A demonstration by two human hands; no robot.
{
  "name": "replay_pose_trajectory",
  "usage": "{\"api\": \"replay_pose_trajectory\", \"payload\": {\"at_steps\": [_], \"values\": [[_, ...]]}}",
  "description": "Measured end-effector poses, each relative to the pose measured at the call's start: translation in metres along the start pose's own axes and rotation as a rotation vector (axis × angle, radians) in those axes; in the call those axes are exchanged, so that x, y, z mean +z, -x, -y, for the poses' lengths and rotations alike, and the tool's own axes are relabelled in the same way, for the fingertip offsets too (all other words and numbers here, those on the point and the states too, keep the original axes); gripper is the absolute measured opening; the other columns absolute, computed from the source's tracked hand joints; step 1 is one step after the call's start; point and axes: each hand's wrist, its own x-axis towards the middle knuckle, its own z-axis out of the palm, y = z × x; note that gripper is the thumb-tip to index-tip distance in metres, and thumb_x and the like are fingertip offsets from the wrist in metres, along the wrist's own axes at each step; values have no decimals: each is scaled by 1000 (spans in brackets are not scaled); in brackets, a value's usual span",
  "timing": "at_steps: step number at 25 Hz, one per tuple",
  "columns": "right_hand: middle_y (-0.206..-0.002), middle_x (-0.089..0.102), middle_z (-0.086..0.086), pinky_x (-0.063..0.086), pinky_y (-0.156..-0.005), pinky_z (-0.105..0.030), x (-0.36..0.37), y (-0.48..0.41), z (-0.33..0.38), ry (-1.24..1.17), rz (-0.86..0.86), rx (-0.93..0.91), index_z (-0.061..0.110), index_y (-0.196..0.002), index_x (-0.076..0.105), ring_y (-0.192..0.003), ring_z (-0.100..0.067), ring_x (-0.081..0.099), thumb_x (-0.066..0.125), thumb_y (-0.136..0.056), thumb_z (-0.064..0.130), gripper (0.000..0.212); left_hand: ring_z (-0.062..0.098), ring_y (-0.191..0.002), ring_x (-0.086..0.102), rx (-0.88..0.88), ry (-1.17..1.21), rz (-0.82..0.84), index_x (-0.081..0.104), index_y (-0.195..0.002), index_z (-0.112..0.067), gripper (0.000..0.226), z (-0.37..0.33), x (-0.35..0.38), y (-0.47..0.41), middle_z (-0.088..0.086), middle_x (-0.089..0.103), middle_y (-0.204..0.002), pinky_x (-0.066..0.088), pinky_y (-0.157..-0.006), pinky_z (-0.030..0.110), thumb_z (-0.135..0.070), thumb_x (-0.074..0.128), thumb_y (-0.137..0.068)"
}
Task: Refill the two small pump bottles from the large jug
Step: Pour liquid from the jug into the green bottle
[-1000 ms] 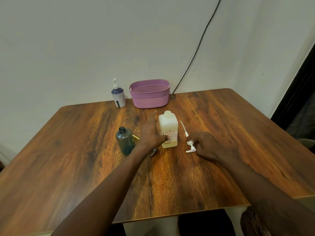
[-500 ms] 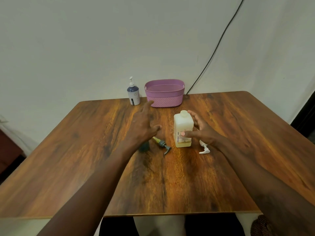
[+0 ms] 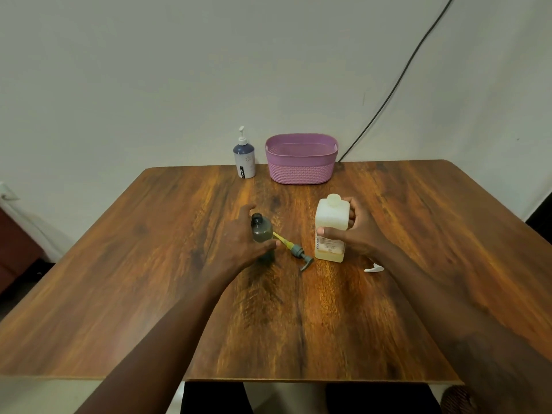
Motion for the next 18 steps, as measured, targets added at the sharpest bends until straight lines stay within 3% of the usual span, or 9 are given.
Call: {"api": "replay_pose_trajectory", "payload": {"at_steps": [4,6,10,16,18], "values": [[-123,58,8,56,-80,-25,12,5,12,139,-138,-73,28,-135,50,-111,-13,59,95,-59,48,90,10,-102,54,-46,129,-117,42,-135,-24,91,-1,0,2,2,57,-130,40,-73,14,-44,94,-63],[-123,60,7,55,-76,-24,18,9,20,260,-197,-147,27,-136,53,-109,-13,59,93,-60,53,89,7,-96,56,-41,151,-142,48,-126,-24,84,-5,-2,0,0,60,-123,40,-66,11,-49,94,-60],[-128,64,4,59,-77,-34,22,10,35,499,-254,-284,32,-135,55,-108,-18,62,81,-58,71,91,10,-103,55,-1,170,-156,52,-130,-23,83,-12,0,1,4,62,-128,40,-70,8,-54,90,-63],[-112,72,-7,47,-67,-23,10,8,69,680,-411,-515,19,-133,61,-93,-26,69,92,-61,48,83,9,-106,59,75,238,-202,56,-133,-25,83,-25,12,6,0,64,-127,52,-82,18,-54,91,-63],[-110,72,-7,48,-65,-25,5,8,74,728,-429,-554,18,-132,61,-91,-28,70,91,-63,46,81,6,-105,59,104,240,-232,58,-134,-25,85,-32,14,5,-3,65,-126,53,-84,19,-54,91,-62]]}}
